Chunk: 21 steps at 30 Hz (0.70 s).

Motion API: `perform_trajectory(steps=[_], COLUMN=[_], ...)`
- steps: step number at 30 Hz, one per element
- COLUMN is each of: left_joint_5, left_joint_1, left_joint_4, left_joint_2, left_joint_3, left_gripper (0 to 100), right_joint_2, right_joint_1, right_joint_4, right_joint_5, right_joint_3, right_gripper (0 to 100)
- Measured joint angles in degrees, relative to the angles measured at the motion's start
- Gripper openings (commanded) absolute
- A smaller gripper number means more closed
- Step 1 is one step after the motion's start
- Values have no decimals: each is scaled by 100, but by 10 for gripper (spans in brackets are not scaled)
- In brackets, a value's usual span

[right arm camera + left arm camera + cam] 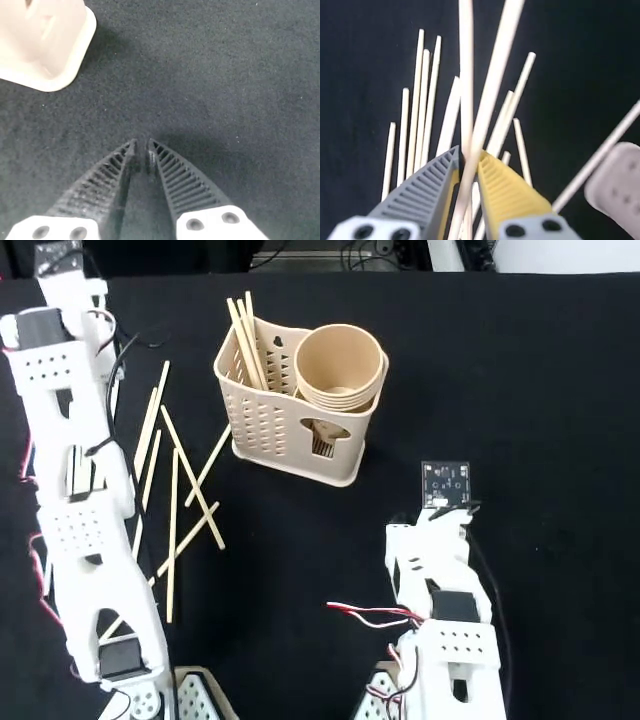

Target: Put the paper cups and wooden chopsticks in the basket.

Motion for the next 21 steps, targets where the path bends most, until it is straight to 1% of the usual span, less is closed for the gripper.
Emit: perform_trajectory(steps=[6, 12, 15, 21], left_joint_5=[79, 70, 70, 70], left_joint_1=[378, 958, 1125, 1152], left_joint_4=[0, -88, -466, -1767], left_joint_2=[-1855, -3622, -4369, -5670], left_joint_3=[1802, 2927, 3499, 5169], left_gripper=[29, 29, 29, 29], right_joint_2=[0, 0, 0, 0], right_joint_1=[0, 0, 0, 0], right_joint_4=[0, 0, 0, 0], right_joint_5=[0, 0, 0, 0], right_joint_3=[0, 0, 0, 0], right_gripper=[43, 43, 42, 42])
